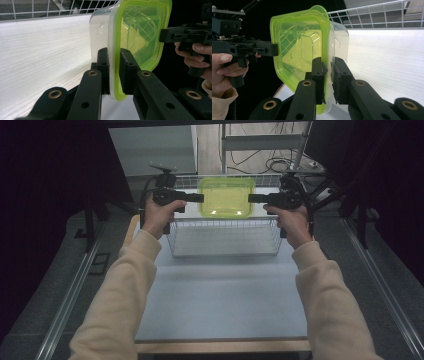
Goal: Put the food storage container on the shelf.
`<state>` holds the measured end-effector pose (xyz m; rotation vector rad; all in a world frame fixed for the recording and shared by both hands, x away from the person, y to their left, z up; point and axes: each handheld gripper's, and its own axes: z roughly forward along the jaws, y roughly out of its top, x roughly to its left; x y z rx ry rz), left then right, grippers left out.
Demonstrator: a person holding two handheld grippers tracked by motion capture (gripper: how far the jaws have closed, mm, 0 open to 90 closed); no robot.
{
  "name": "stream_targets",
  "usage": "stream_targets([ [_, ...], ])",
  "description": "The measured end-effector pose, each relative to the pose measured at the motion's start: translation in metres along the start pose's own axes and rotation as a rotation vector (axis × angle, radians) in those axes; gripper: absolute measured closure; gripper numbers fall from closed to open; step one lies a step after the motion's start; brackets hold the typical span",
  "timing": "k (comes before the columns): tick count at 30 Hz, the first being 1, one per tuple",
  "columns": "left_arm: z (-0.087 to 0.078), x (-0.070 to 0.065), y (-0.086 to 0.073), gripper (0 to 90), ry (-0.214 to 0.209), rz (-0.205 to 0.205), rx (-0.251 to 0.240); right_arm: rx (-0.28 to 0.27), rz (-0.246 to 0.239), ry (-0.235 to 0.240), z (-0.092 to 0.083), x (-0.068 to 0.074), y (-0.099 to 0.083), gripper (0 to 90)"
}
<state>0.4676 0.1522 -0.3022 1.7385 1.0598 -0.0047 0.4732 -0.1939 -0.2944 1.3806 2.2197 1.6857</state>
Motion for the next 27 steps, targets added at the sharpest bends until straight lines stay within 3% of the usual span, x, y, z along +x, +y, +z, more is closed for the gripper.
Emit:
stream_targets([
  [7,0.006,0.007,0.004,80.3,0.009,-0.012,0.024,0.019,0.028,-0.011,0.009,-0.01,0.004,80.6],
  [18,0.018,0.023,0.007,79.7,0.03,-0.05,0.048,0.044,0.032,-0.04,0.023,-0.017,0.009,80.2],
  [24,0.02,0.027,0.008,79.4,0.018,-0.066,0.032,0.045,0.047,-0.041,0.028,-0.022,0.009,79.6],
  [27,0.021,0.028,0.008,78.5,0.009,-0.074,0.026,0.042,0.028,-0.053,0.03,-0.023,0.01,78.4],
])
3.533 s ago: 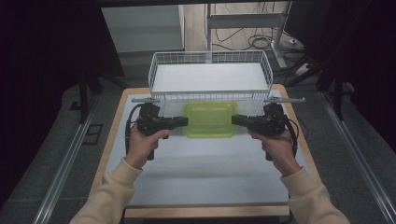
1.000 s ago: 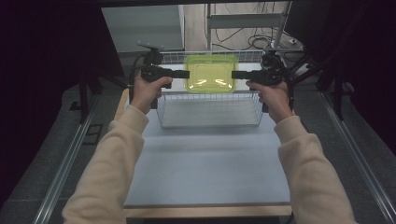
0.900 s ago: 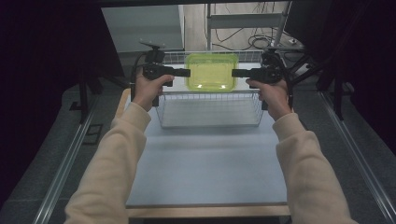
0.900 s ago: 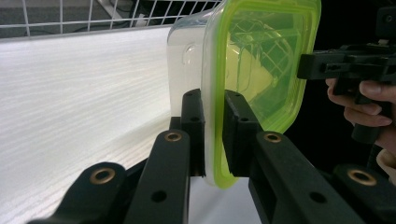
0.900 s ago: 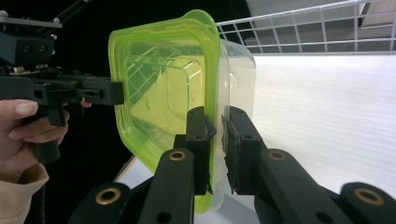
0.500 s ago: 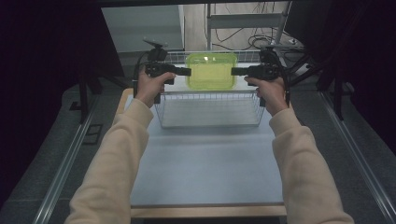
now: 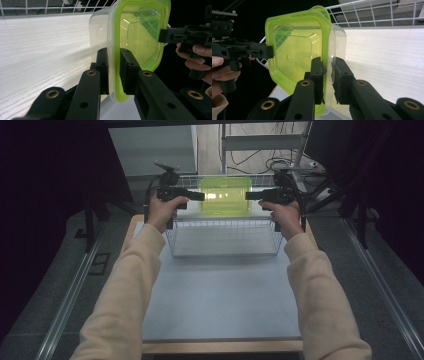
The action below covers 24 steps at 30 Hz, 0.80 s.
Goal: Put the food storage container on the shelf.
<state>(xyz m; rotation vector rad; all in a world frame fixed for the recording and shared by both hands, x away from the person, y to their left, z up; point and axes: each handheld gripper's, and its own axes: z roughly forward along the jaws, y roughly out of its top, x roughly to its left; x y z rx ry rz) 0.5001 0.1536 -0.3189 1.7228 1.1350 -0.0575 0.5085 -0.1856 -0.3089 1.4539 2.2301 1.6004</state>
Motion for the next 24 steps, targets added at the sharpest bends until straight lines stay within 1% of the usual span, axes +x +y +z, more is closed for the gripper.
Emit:
stream_targets([
  [3,0.002,0.001,0.001,77.0,0.0,-0.005,-0.006,-0.007,-0.006,-0.013,0.001,-0.001,0.0,77.2],
  [5,0.004,0.001,0.001,73.1,0.003,-0.009,-0.012,-0.017,-0.005,-0.026,0.004,-0.003,0.0,75.4],
  [7,0.006,0.002,0.002,72.1,0.01,-0.011,-0.018,-0.018,-0.005,-0.027,0.004,-0.004,0.0,74.5],
  [8,0.007,0.003,0.002,70.8,0.012,-0.019,-0.023,-0.016,-0.001,-0.032,0.004,-0.004,0.0,73.2],
  [12,0.009,0.006,0.003,67.0,0.025,-0.02,-0.039,-0.018,-0.01,-0.054,0.005,-0.006,0.0,69.5],
  [13,0.009,0.008,0.003,60.2,0.033,-0.023,-0.048,-0.014,-0.01,-0.066,0.006,-0.006,-0.001,65.3],
  [14,0.009,0.008,0.003,55.4,0.033,-0.023,-0.048,-0.014,-0.01,-0.066,0.006,-0.006,-0.001,65.3],
  [15,0.01,0.01,0.003,55.4,0.04,-0.027,-0.053,-0.013,-0.013,-0.079,0.007,-0.006,-0.001,62.1],
  [16,0.01,0.011,0.003,49.1,0.047,-0.025,-0.056,-0.008,-0.017,-0.086,0.008,-0.006,-0.001,59.4],
  [17,0.01,0.011,0.003,43.5,0.053,-0.023,-0.064,-0.008,-0.017,-0.089,0.008,-0.006,-0.002,58.6],
  [19,0.008,0.011,0.002,31.4,0.07,-0.012,-0.087,-0.019,-0.013,-0.089,0.007,-0.006,-0.003,53.8],
  [20,0.007,0.011,0.002,27.4,0.068,-0.01,-0.094,-0.031,-0.007,-0.091,0.006,-0.006,-0.004,49.8],
  [22,0.005,0.01,0.002,24.2,0.057,0.0,-0.094,-0.073,0.011,-0.083,0.003,-0.006,-0.004,46.1],
  [24,0.001,0.007,0.0,22.7,0.072,0.021,-0.101,-0.088,0.009,-0.092,-0.001,-0.006,-0.003,42.3],
])
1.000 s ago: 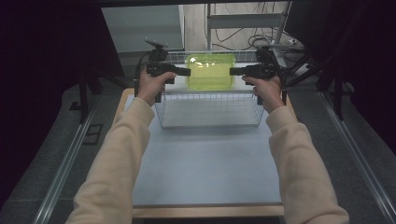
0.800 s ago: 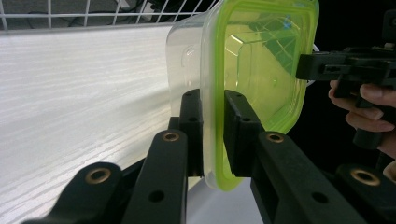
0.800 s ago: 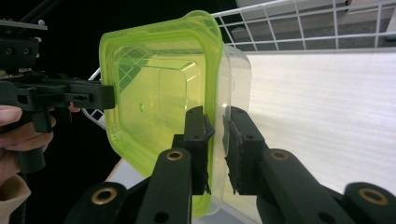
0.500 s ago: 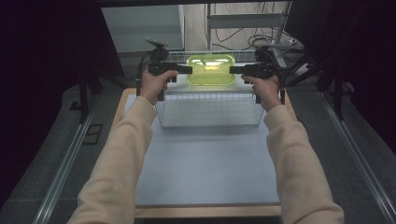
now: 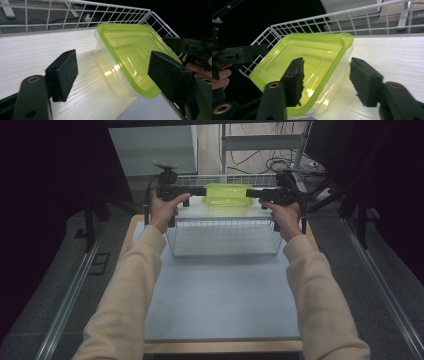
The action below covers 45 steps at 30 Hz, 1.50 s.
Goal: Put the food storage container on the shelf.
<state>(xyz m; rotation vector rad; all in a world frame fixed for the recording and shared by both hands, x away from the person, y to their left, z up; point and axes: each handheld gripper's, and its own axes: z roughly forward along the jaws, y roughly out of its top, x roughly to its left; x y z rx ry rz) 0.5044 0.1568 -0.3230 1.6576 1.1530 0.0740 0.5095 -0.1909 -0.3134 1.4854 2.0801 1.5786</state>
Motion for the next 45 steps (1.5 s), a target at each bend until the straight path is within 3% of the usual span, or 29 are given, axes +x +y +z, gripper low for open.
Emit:
stream_targets([
  [5,-0.013,-0.006,-0.009,21.0,0.005,0.025,-0.019,-0.033,-0.03,0.004,-0.015,0.002,-0.003,37.5],
  [8,-0.022,-0.011,-0.019,20.6,-0.006,0.052,-0.023,-0.036,-0.049,0.031,-0.026,0.005,-0.01,36.4],
  [14,-0.041,-0.022,-0.041,20.7,-0.088,0.074,-0.048,-0.029,-0.16,0.068,-0.048,0.019,-0.026,34.1],
  [16,-0.048,-0.027,-0.051,20.6,-0.094,0.105,-0.048,-0.03,-0.207,0.103,-0.056,0.025,-0.039,33.5],
  [18,-0.055,-0.033,-0.06,20.6,-0.097,0.135,-0.055,-0.025,-0.215,0.109,-0.058,0.027,-0.043,33.2],
  [22,-0.069,-0.043,-0.083,20.6,-0.116,0.17,-0.069,-0.009,-0.276,0.142,-0.066,0.033,-0.069,31.6],
  [23,-0.073,-0.046,-0.091,20.8,-0.117,0.181,-0.068,-0.004,-0.308,0.154,-0.07,0.035,-0.084,30.7],
  [25,-0.077,-0.051,-0.107,21.0,-0.12,0.2,-0.063,-0.005,-0.316,0.158,-0.071,0.036,-0.09,30.5],
  [26,-0.08,-0.054,-0.122,21.0,-0.129,0.217,-0.056,-0.002,-0.334,0.175,-0.075,0.037,-0.106,29.7],
  [27,-0.08,-0.054,-0.122,21.1,-0.129,0.217,-0.056,-0.002,-0.334,0.175,-0.075,0.037,-0.106,29.7],
  [28,-0.082,-0.057,-0.14,21.1,-0.134,0.225,-0.051,-0.001,-0.347,0.186,-0.079,0.037,-0.123,28.8],
  [29,-0.082,-0.057,-0.14,21.2,-0.134,0.225,-0.051,-0.001,-0.347,0.186,-0.079,0.037,-0.123,28.8],
  [32,-0.084,-0.057,-0.168,21.2,-0.147,0.218,-0.045,0.006,-0.354,0.201,-0.086,0.036,-0.148,27.7],
  [33,-0.084,-0.056,-0.187,21.4,-0.147,0.217,-0.032,0.014,-0.373,0.198,-0.089,0.036,-0.163,26.9],
  [34,-0.084,-0.056,-0.187,21.3,-0.147,0.217,-0.032,0.014,-0.373,0.198,-0.089,0.036,-0.163,26.9],
  [36,-0.083,-0.055,-0.208,21.3,-0.133,0.222,-0.013,0.027,-0.393,0.188,-0.092,0.035,-0.179,26.3],
  [38,-0.083,-0.054,-0.223,21.3,-0.128,0.228,0.009,0.039,-0.396,0.185,-0.092,0.033,-0.193,26.2],
  [39,-0.082,-0.053,-0.239,21.2,-0.112,0.234,0.021,0.06,-0.386,0.182,-0.092,0.027,-0.207,25.0],
  [40,-0.082,-0.053,-0.239,21.2,-0.112,0.234,0.021,0.058,-0.382,0.175,-0.092,0.025,-0.214,25.0],
  [42,-0.078,-0.049,-0.258,21.0,-0.106,0.232,0.05,0.058,-0.373,0.166,-0.09,0.02,-0.227,25.0],
  [44,-0.077,-0.048,-0.264,20.9,-0.095,0.234,0.065,0.059,-0.369,0.164,-0.089,0.017,-0.232,25.0],
  [45,-0.072,-0.045,-0.275,21.0,-0.075,0.233,0.077,0.096,-0.365,0.172,-0.085,0.013,-0.243,24.4],
])
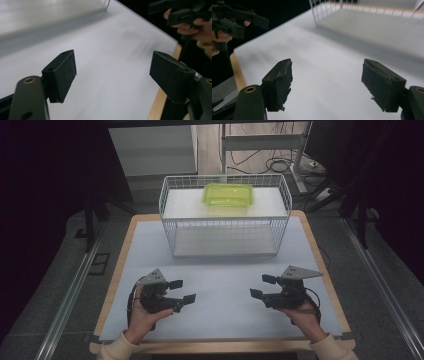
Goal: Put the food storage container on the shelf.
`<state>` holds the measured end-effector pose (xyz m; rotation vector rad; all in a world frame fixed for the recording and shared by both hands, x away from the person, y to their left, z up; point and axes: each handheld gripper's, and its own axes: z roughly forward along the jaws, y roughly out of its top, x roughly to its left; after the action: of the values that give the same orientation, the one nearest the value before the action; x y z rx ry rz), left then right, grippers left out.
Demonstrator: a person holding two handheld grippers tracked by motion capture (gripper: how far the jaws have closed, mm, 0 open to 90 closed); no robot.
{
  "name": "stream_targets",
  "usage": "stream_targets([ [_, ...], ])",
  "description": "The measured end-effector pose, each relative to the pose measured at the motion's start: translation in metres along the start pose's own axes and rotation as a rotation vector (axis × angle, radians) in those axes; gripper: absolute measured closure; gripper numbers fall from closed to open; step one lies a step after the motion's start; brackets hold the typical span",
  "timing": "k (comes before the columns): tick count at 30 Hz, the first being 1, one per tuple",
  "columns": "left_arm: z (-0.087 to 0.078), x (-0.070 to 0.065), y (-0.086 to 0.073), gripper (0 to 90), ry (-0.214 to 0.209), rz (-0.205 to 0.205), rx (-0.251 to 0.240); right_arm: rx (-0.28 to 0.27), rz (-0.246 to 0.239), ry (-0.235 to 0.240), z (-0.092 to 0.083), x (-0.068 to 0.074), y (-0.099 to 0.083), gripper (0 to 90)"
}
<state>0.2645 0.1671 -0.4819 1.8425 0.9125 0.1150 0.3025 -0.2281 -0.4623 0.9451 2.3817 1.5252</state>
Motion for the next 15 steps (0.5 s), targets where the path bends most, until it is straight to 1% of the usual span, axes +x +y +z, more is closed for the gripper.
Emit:
stream_targets([
  [1,0.0,0.0,0.0,21.2,0.0,0.0,0.0,0.007,-0.004,0.001,0.001,0.0,-0.003,24.4],
  [2,0.004,0.001,-0.005,21.2,-0.002,-0.013,0.014,0.007,-0.004,0.001,0.001,0.0,-0.003,24.4],
  [3,0.007,0.002,-0.009,21.0,-0.003,-0.013,0.035,0.009,0.0,-0.001,0.002,0.0,-0.007,24.4],
  [4,0.01,0.004,-0.011,20.8,0.006,-0.005,0.052,0.009,0.004,0.0,0.004,0.0,-0.012,24.4],
  [6,0.011,0.006,-0.013,21.0,0.017,-0.017,0.053,0.029,0.013,-0.003,0.008,0.001,-0.02,24.3],
  [8,0.011,0.007,-0.014,21.1,0.014,-0.031,0.047,0.052,0.007,-0.023,0.013,0.002,-0.027,23.8],
  [10,0.011,0.008,-0.015,21.2,0.02,-0.033,0.044,0.049,0.004,-0.032,0.015,0.003,-0.028,23.8],
  [12,0.012,0.007,-0.016,21.2,0.02,-0.034,0.045,0.035,0.004,-0.034,0.014,0.003,-0.028,23.8],
  [13,0.012,0.007,-0.017,21.2,0.022,-0.032,0.048,0.028,0.005,-0.039,0.013,0.002,-0.027,23.7],
  [14,0.013,0.007,-0.017,21.2,0.025,-0.026,0.05,0.022,0.001,-0.055,0.012,0.001,-0.028,23.6],
  [15,0.013,0.007,-0.018,21.2,0.027,-0.028,0.05,0.022,0.001,-0.055,0.012,0.001,-0.028,23.6],
])
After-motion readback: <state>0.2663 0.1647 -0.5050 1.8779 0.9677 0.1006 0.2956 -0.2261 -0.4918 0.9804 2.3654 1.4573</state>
